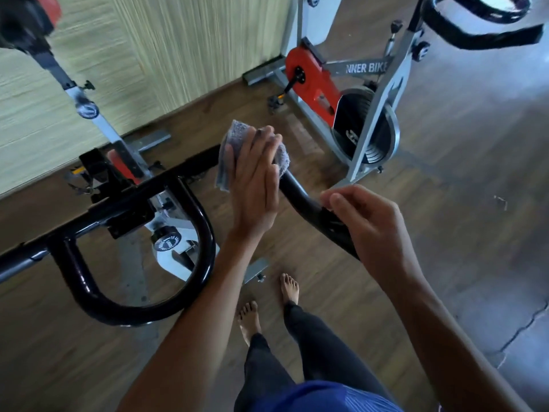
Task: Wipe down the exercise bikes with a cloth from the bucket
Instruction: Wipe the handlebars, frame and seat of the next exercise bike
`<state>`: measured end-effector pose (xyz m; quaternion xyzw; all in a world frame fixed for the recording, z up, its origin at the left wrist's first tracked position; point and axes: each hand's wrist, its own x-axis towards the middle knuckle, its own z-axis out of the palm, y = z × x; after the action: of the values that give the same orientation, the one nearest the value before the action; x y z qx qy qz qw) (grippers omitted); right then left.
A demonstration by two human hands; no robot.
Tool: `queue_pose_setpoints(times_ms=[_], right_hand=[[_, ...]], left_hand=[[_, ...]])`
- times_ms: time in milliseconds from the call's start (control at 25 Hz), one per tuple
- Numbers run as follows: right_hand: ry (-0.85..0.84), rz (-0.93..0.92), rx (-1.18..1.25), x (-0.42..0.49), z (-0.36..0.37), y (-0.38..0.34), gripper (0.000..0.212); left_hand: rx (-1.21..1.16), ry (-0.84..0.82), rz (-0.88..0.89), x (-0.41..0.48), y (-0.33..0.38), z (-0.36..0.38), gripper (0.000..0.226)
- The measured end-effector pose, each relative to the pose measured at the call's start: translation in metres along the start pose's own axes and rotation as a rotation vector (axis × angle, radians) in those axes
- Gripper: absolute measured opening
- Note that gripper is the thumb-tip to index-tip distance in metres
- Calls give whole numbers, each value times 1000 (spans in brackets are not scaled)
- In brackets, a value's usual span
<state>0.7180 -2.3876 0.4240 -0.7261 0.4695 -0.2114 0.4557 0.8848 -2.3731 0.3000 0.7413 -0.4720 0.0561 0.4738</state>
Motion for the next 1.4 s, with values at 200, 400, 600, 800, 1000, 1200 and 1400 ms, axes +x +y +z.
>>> queue_pose_setpoints(times_ms=[200,400,600,800,1000,1200,1400], right_hand=[[116,-268,-245,-25,8,15,16],[193,-284,-191,-23,12,21,21],[184,-288,-201,-19,13,23,24],[118,-324,-172,-22,7,23,19],[122,-394,-149,-48,-6,37,28],[187,-118,324,-51,-6,32,28],[175,28,470,-51,-10,30,30]], left_hand=[[128,136,17,11,-5,13,55],[145,160,70,17,-14,9,44],[139,150,15,13,-19,7,45],[-104,39,-112,-9,9,17,46],[-452,7,-164,-34,39,19,44],[-551,26,-196,-54,67,12,42],[-618,46,-296,-69,99,4,39]])
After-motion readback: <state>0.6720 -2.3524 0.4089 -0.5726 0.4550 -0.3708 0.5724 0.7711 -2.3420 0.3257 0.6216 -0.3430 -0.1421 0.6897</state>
